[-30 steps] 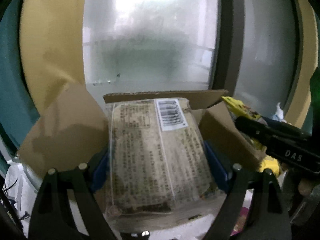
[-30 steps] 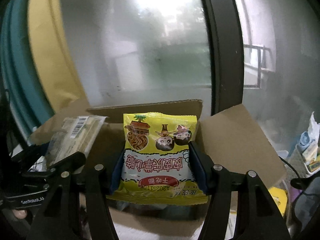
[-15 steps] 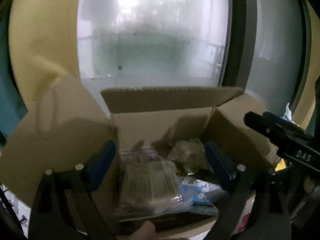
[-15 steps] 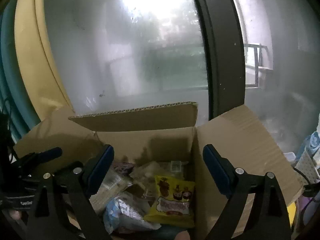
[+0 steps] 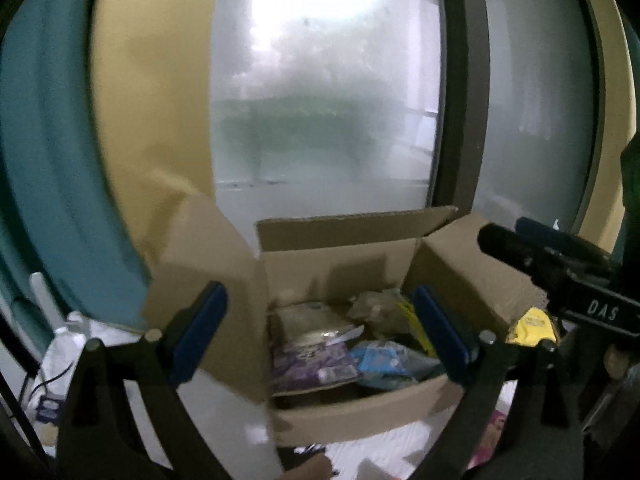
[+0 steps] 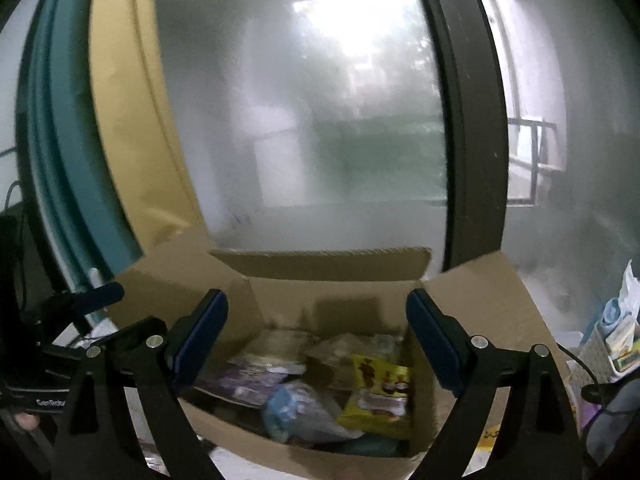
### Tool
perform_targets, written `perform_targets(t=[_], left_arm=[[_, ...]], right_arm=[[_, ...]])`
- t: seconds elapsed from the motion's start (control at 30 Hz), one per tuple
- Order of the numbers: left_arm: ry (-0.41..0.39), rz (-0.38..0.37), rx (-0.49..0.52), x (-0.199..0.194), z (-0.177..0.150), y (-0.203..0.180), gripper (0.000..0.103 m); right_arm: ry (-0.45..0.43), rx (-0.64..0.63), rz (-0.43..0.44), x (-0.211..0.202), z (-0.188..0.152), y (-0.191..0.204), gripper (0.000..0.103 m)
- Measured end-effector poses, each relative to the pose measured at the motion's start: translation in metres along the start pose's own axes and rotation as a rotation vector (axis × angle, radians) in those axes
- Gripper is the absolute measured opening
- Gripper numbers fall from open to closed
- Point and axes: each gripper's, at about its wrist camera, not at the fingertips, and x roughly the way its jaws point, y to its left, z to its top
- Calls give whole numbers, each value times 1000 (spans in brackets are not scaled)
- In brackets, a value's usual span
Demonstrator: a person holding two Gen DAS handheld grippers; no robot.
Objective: Organize snacks
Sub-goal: 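Withdraw both tools from the box toward the remaining snacks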
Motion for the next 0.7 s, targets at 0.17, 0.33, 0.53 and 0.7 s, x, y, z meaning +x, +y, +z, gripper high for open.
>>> perform_targets(t=[0.17, 0.33, 0.53, 0.7], left_arm=[[-13, 23, -3, -34, -9, 14, 95], [-16, 68, -7, -65, -32, 32, 95], [6, 128, -15, -93, -65, 51, 95], [51, 160, -82, -106, -94, 71, 95]], right_arm=[[-9, 20, 46, -21, 1, 18, 93], [25, -14, 113, -21, -13, 51, 93], [138, -43, 186, -12, -44, 85, 93], [218, -96, 240, -6, -72, 118, 93]])
